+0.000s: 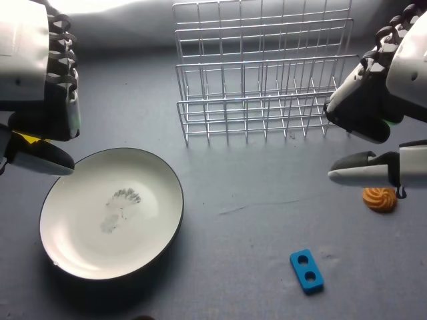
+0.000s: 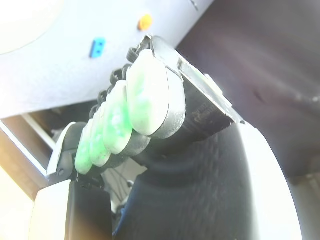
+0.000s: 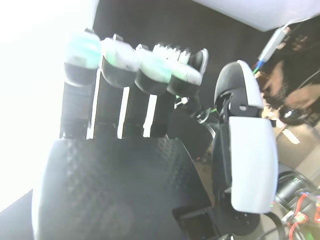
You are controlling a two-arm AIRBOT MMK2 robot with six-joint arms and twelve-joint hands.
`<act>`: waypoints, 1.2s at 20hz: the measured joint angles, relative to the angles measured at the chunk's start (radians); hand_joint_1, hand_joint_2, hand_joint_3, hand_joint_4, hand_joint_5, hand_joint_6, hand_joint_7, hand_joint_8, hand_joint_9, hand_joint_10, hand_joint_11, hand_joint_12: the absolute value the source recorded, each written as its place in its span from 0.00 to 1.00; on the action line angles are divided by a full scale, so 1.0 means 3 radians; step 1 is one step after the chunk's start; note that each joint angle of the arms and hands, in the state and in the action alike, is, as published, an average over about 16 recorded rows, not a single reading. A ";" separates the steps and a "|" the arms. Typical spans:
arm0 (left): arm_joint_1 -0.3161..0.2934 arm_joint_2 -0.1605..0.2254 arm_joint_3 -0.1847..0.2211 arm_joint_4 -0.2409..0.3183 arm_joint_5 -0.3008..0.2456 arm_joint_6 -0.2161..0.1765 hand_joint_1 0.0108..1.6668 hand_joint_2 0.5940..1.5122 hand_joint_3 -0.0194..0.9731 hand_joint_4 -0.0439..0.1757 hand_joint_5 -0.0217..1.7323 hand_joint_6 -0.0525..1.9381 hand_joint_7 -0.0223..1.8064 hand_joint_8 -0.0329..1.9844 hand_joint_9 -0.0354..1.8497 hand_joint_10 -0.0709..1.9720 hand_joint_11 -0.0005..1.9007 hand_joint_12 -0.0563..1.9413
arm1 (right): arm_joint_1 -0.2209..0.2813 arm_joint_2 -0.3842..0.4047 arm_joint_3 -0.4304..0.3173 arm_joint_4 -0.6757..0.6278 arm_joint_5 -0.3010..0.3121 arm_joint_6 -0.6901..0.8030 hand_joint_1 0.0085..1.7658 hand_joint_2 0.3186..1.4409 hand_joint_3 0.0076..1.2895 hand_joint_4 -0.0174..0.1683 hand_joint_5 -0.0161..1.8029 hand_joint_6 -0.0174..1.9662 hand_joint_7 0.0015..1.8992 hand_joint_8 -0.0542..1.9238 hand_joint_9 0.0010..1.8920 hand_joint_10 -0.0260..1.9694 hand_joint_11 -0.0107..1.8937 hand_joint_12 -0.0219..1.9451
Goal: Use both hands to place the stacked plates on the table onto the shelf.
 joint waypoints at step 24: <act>0.0558 -0.0018 0.0233 0.0375 -0.0263 0.0316 0.01 0.44 0.08 0.22 0.02 0.02 0.02 0.01 0.03 0.04 0.01 0.02 | -0.0010 -0.0014 0.0000 -0.0039 0.0003 -0.0006 0.58 0.56 0.00 0.12 0.02 0.02 0.01 0.03 0.01 0.02 0.02 0.16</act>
